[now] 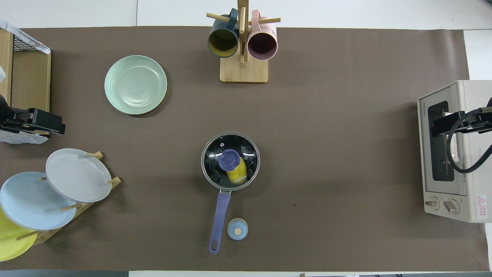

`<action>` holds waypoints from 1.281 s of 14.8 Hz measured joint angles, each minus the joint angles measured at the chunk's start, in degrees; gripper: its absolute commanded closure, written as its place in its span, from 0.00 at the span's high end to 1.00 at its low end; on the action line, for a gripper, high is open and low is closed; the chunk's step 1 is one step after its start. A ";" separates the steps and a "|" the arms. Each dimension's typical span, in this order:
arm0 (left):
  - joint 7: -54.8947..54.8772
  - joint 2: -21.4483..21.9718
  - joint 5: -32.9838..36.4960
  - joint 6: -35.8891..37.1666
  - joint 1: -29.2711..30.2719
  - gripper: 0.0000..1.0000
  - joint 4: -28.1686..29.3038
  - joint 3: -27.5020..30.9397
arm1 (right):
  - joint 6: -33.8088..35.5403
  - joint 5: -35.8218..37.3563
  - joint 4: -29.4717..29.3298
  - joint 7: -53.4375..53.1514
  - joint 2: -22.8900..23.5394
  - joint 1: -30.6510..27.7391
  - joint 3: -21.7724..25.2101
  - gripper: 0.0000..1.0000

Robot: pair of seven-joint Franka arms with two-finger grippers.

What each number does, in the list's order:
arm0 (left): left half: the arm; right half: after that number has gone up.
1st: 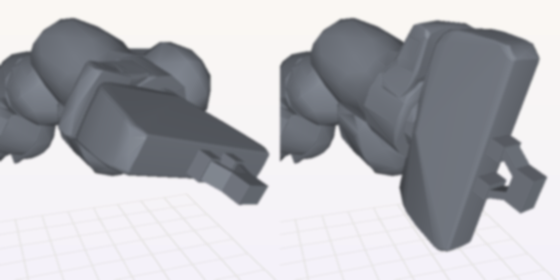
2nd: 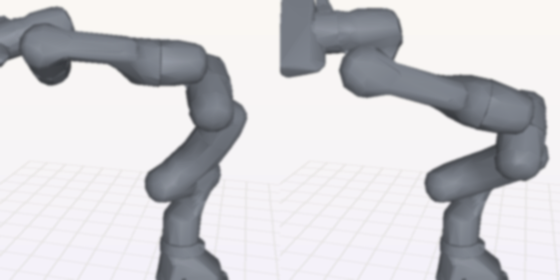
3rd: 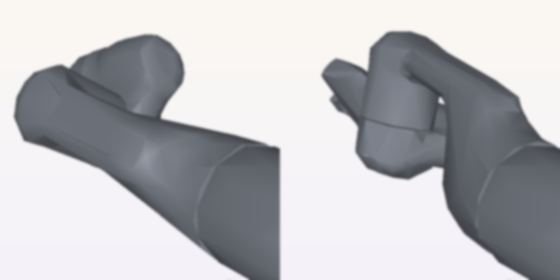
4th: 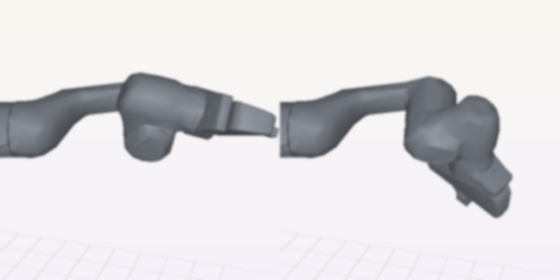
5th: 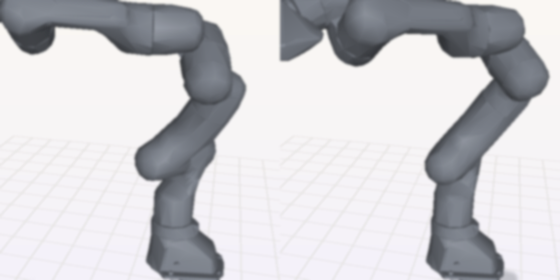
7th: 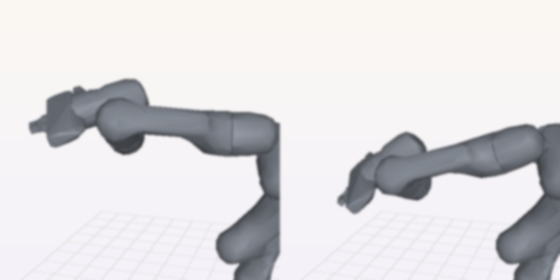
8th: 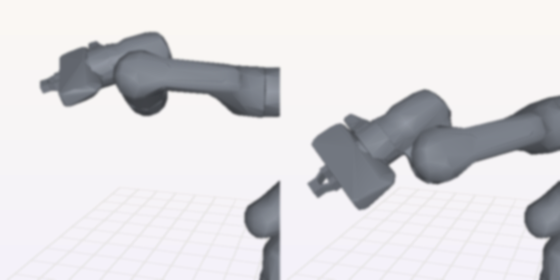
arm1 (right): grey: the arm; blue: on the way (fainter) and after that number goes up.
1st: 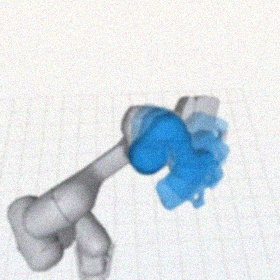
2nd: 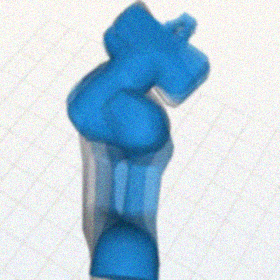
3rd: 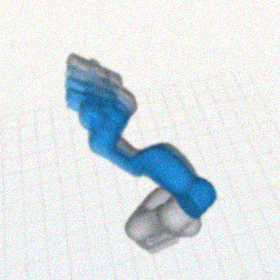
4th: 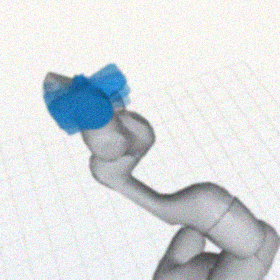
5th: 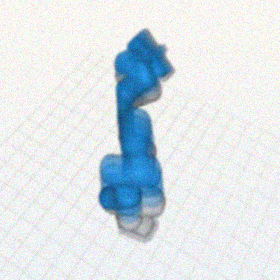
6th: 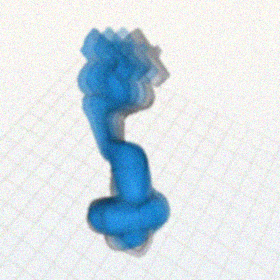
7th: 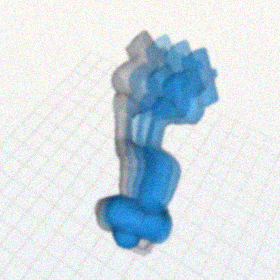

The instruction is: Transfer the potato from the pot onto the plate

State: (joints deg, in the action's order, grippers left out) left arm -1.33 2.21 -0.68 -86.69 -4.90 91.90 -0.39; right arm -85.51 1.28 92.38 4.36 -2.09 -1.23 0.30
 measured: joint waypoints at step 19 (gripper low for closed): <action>0.00 0.00 0.00 0.00 0.00 1.00 0.00 0.00 | -1.85 -0.35 -1.90 -8.43 2.35 -0.06 -11.42 1.00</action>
State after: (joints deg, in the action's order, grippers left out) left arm -1.33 2.21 -0.68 -86.69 -4.90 91.90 -0.39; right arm -87.36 0.93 90.48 -4.06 0.27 -1.30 -11.12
